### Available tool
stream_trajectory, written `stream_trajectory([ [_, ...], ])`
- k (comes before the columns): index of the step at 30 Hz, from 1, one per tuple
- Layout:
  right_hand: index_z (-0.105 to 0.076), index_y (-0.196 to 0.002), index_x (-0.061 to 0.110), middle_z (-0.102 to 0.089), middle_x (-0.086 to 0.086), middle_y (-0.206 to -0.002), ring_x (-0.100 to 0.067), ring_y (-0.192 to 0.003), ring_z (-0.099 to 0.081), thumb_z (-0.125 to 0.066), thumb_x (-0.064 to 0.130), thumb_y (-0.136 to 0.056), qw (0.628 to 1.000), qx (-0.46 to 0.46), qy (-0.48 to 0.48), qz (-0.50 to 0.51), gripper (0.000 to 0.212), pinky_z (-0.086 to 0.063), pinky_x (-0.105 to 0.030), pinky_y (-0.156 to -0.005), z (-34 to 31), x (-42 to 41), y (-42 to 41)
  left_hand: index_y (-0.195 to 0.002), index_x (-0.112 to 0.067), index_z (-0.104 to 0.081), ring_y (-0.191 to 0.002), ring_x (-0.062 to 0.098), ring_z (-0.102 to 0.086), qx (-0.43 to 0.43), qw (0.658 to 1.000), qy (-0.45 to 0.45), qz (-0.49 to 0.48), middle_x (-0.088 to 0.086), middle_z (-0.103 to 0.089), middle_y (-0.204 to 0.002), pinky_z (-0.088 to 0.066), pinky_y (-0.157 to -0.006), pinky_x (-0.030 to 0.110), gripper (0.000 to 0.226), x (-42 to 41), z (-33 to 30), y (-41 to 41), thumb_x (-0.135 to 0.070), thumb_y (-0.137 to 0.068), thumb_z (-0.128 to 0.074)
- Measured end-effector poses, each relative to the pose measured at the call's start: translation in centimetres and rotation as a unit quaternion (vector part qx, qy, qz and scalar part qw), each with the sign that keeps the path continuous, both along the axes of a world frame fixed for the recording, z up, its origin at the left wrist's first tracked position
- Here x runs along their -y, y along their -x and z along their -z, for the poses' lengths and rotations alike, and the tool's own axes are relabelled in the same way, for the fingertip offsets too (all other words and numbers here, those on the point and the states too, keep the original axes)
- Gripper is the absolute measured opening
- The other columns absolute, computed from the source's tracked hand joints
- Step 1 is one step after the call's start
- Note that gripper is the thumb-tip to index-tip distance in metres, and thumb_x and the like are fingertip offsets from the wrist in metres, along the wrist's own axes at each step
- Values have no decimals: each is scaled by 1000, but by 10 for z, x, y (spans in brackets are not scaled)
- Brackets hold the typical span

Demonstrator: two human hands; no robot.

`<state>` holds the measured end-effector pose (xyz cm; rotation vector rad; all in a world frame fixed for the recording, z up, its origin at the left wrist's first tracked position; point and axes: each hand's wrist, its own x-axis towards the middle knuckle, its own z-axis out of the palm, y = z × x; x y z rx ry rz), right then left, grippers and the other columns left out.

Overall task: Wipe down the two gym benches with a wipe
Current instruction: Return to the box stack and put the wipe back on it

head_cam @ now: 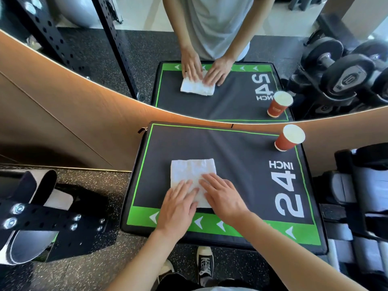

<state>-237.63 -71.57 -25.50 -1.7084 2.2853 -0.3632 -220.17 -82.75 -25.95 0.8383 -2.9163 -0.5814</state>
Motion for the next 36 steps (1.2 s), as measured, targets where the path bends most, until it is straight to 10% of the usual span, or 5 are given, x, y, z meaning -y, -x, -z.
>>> stream_trajectory([
  [6, -22, -164, 32, -6, 15, -172, -5, -156, 9, -30, 40, -111, 999, -12, -41, -1, 54, 6, -38, -125, 11, -6, 8, -157, -40, -43, -162, 11, -14, -11, 1000, -20, 0, -13, -20, -174, -24, -127, 46, 46, 15, 7, -5, -36, -112, -38],
  [36, -10, -165, 28, 3, 6, -174, -19, -160, 9, -19, 44, -110, 999, 2, -42, 26, 58, -2, -52, -129, 20, 158, 24, -156, -37, -46, -162, 12, -12, -12, 998, -42, -42, -8, -24, -173, -21, -129, 54, 50, 177, 4, 27, -17, -111, -45],
])
